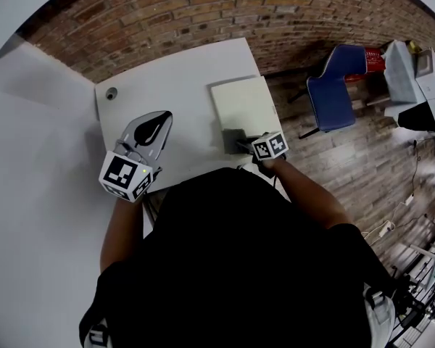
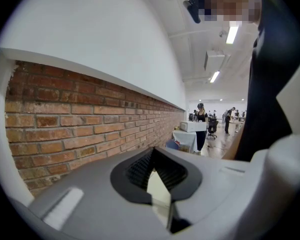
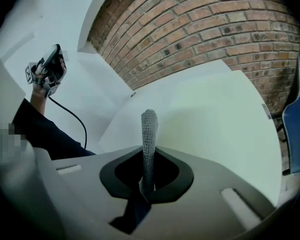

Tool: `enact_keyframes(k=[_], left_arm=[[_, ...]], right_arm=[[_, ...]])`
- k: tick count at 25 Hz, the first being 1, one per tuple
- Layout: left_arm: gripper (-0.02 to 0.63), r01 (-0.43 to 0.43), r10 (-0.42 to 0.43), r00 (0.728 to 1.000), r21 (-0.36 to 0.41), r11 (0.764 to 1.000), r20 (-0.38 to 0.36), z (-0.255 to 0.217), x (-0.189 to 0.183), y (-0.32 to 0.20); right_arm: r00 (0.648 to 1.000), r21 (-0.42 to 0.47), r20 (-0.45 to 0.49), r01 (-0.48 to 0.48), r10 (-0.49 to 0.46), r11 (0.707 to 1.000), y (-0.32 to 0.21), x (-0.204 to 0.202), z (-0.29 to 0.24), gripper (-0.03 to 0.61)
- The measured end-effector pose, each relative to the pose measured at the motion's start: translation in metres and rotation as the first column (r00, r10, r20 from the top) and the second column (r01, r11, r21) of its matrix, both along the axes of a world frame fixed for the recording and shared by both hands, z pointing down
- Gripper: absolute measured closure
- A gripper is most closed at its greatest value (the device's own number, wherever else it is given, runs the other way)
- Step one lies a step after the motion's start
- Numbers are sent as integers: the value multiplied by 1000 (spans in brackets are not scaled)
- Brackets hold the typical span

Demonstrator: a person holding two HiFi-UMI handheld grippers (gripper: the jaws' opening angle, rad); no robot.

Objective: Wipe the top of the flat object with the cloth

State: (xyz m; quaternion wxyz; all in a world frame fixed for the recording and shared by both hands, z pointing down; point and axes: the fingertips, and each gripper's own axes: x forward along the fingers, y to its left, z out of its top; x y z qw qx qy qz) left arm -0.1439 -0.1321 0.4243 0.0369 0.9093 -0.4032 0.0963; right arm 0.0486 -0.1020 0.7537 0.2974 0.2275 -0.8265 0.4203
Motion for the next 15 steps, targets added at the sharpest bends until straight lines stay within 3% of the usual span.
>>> enact_keyframes(k=[15], left_arm=[[612,23,-22,1000,-17,1000,20,2,1,13]], right_arm=[[998,-74,-68,8,-13,997,14,17,39,569]])
